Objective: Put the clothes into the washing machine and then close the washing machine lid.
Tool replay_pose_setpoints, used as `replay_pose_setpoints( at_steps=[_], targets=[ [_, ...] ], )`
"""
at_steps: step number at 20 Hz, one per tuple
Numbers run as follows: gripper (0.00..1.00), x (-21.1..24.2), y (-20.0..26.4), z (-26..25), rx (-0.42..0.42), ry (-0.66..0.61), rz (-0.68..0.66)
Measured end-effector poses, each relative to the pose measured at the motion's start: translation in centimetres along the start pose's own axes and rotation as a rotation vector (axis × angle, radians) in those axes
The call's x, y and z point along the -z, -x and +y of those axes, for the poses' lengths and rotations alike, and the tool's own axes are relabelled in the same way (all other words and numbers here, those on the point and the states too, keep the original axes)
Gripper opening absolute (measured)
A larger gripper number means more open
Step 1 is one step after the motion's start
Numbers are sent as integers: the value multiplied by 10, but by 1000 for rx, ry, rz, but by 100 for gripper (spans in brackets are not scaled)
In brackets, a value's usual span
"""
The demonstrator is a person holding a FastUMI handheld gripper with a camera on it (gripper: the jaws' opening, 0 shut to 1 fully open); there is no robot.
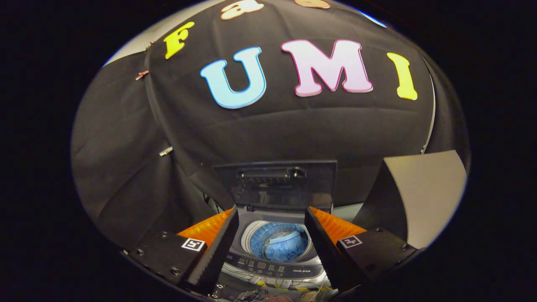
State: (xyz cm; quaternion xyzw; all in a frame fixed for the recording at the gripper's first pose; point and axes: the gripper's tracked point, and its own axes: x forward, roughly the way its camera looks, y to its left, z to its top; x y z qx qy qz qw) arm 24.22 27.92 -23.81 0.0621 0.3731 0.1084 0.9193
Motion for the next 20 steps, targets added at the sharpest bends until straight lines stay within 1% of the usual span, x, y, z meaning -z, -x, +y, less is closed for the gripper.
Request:
replay_pose_setpoints(
  at_steps=[3, 7, 11, 14, 15, 20],
  targets=[
    [99, -30, 46, -7, -9, 41, -93],
    [99, -49, 111, -9, -32, 70, -187],
    [99, -70, 177, -20, -15, 123, -302],
    [99, -74, 231, -29, 1, 157, -409],
    [99, -75, 241, -33, 16, 172, -451],
    [99, -40, 298, -45, 69, 236, -592]
  ],
)
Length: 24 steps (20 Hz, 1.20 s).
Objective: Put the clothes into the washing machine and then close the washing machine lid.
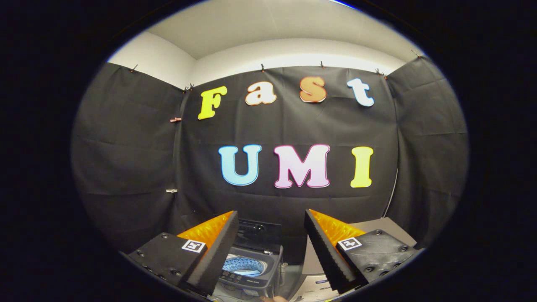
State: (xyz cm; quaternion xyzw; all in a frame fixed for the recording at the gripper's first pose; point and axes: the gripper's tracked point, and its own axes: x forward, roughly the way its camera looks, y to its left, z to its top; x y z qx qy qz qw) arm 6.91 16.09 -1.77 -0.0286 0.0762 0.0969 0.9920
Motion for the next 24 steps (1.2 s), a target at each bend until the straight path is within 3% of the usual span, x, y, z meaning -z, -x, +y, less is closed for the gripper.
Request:
replay_pose_setpoints(
  at_steps=[4, 13, 20, 24],
  targets=[
    [99, -5, 50, -16, 86, 34, -126],
    [99, 17, 120, -17, 97, 34, -182],
    [99, 11, 122, -29, 123, 35, -195],
    [99, 23, 96, -13, 75, 26, -147]
  ],
)
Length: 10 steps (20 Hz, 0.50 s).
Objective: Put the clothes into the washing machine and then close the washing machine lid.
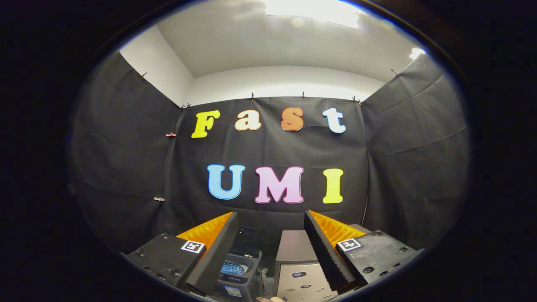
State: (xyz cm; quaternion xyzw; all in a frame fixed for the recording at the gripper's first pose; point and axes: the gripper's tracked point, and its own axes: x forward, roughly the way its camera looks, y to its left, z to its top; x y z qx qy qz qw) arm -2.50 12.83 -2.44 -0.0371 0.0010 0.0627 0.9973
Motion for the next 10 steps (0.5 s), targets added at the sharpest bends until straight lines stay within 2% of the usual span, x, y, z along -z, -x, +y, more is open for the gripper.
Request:
replay_pose_setpoints(
  at_steps=[4, 10],
  targets=[
    [99, 12, -40, 19, -39, -9, 34],
    [99, 53, -132, 69, -119, -46, 156]
  ],
)
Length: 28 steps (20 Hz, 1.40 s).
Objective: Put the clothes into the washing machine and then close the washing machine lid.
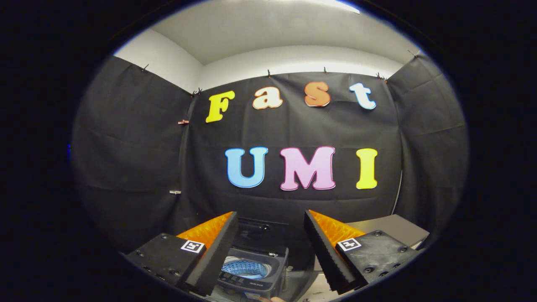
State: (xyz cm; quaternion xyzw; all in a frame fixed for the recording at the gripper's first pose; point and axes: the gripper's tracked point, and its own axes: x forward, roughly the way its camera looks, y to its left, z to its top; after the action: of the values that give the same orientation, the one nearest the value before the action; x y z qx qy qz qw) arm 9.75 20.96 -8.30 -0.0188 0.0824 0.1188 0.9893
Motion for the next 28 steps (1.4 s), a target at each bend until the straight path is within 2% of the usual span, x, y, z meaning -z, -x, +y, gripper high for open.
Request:
replay_pose_setpoints(
  at_steps=[9, 18, 23, 28],
  targets=[
    [99, 44, -154, 31, -6, -17, 152],
    [99, 158, -328, 45, 82, -87, 420],
    [99, 215, -380, 56, 135, -64, 531],
    [99, 238, -403, 59, 177, -74, 567]
  ],
)
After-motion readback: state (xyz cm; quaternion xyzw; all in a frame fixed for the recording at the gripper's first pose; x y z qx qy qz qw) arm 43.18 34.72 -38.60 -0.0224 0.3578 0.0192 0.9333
